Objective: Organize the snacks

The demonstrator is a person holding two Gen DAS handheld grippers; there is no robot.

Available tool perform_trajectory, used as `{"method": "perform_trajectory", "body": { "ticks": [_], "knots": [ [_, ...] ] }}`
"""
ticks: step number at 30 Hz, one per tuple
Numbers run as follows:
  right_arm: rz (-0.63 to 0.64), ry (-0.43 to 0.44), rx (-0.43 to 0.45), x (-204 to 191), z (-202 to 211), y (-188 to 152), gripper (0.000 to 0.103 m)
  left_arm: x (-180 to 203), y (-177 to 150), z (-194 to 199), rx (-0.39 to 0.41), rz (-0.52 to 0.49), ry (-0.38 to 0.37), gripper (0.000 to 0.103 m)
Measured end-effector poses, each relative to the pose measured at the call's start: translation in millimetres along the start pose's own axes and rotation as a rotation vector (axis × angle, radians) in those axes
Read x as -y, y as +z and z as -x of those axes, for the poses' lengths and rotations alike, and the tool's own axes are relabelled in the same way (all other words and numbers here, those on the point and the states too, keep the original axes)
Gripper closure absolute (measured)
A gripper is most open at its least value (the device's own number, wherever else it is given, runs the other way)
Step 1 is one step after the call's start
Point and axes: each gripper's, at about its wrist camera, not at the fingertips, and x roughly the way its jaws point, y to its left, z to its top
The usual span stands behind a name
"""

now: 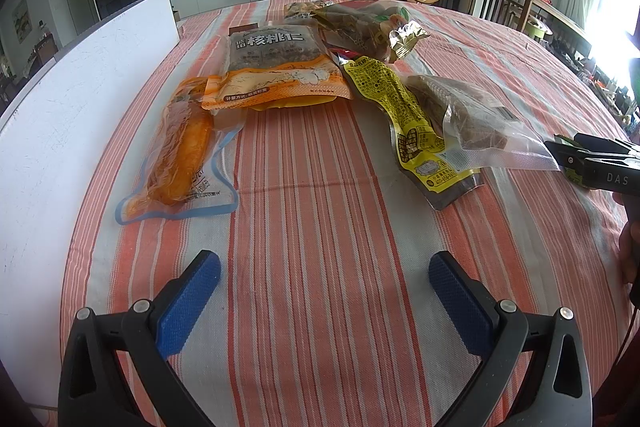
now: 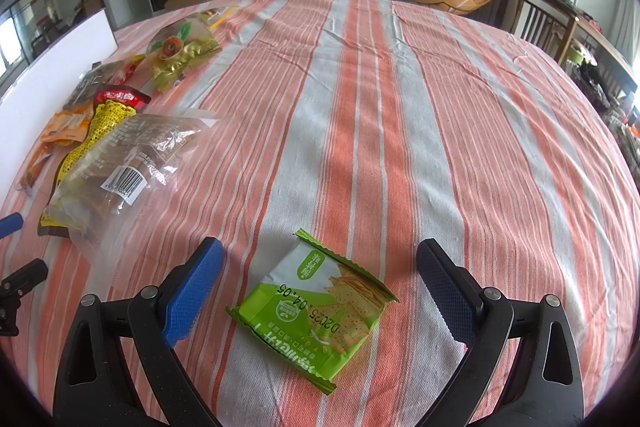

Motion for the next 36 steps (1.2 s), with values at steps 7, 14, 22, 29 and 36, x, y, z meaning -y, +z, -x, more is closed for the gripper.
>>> {"method": "perform_trajectory", "body": {
  "ticks": [7,14,22,29,36],
  "knots": [
    [0.000,0.000,0.000,0.0,-0.1,-0.1,0.004,0.0,0.0,0.1,0.000,0.000,0.000,0.000],
    [-0.001,0.000,0.001,0.0,-0.1,-0.1,0.004,-0.2,-0.1,0.1,0.000,0.000,0.000,0.000],
    [-0.002,0.001,0.002,0.2,0.1,-0.1,0.004,-27.5,-10.9,30.4,0.013,0.111,-0.159,0.000],
    [-0.002,0.000,0.002,0.2,0.0,-0.2,0.004,-73.8,47.2,28.6,-0.002,0.111,0.019,0.004],
    [-0.003,-0.001,0.002,0.2,0.0,-0.1,0.004,-89.4,86.2,-48.2,-0.166,-0.002,0.101,0.015]
  ]
}}
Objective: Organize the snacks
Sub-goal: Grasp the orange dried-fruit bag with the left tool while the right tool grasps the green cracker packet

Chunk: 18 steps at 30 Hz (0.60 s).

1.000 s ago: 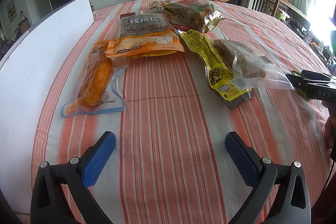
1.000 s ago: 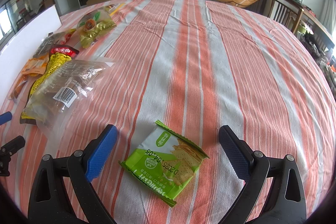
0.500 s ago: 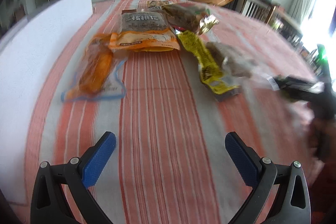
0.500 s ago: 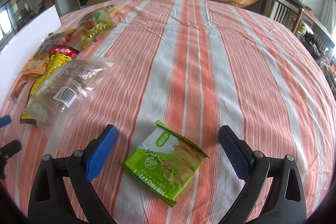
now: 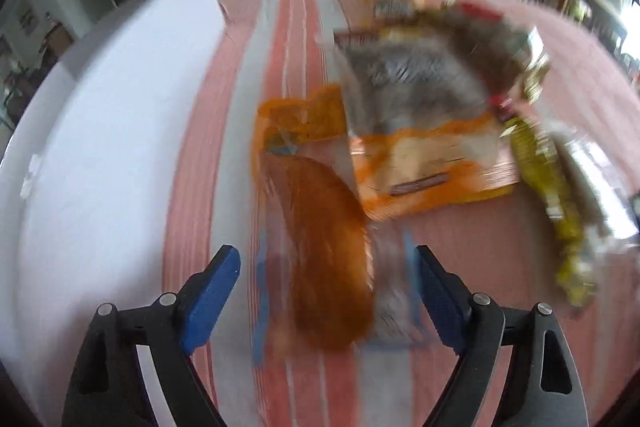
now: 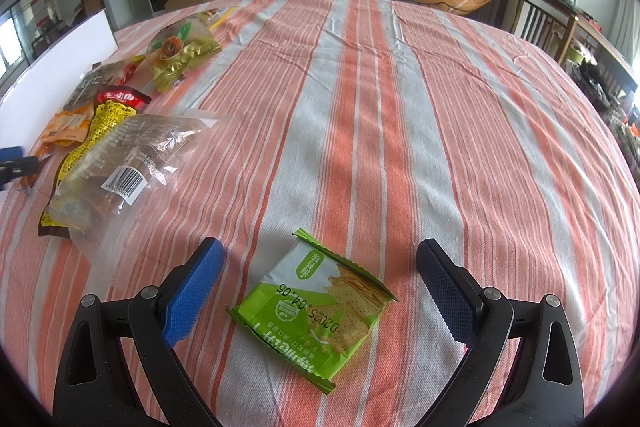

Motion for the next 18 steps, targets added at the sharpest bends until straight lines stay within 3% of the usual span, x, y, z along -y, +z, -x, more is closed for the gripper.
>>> {"method": "perform_trajectory", "body": {
  "ticks": [1,3,7,13,16,18],
  "knots": [
    [-0.001,0.000,0.000,0.1,0.0,0.1,0.004,-4.1,2.5,-1.6,0.017,0.012,-0.028,0.018],
    [-0.002,0.001,0.001,0.6,0.9,-0.1,0.004,-11.4,2.3,-3.9,0.030,0.051,-0.083,0.034],
    [-0.004,0.000,0.001,1.1,1.2,-0.6,0.004,-3.4,-15.2,7.4,0.052,0.013,-0.020,0.043],
    [-0.004,-0.001,0.001,1.4,1.0,-0.7,0.004,14.6,-87.0,45.1,0.069,0.042,0.000,0.041],
    [-0.005,-0.001,0.001,1.4,0.9,-0.7,0.004,19.8,-109.2,54.2,0.074,0.056,-0.015,0.033],
    [-0.005,-0.001,0.001,1.5,0.8,-0.7,0.004,18.9,-112.1,51.5,0.070,0.082,-0.035,0.020]
  ]
}}
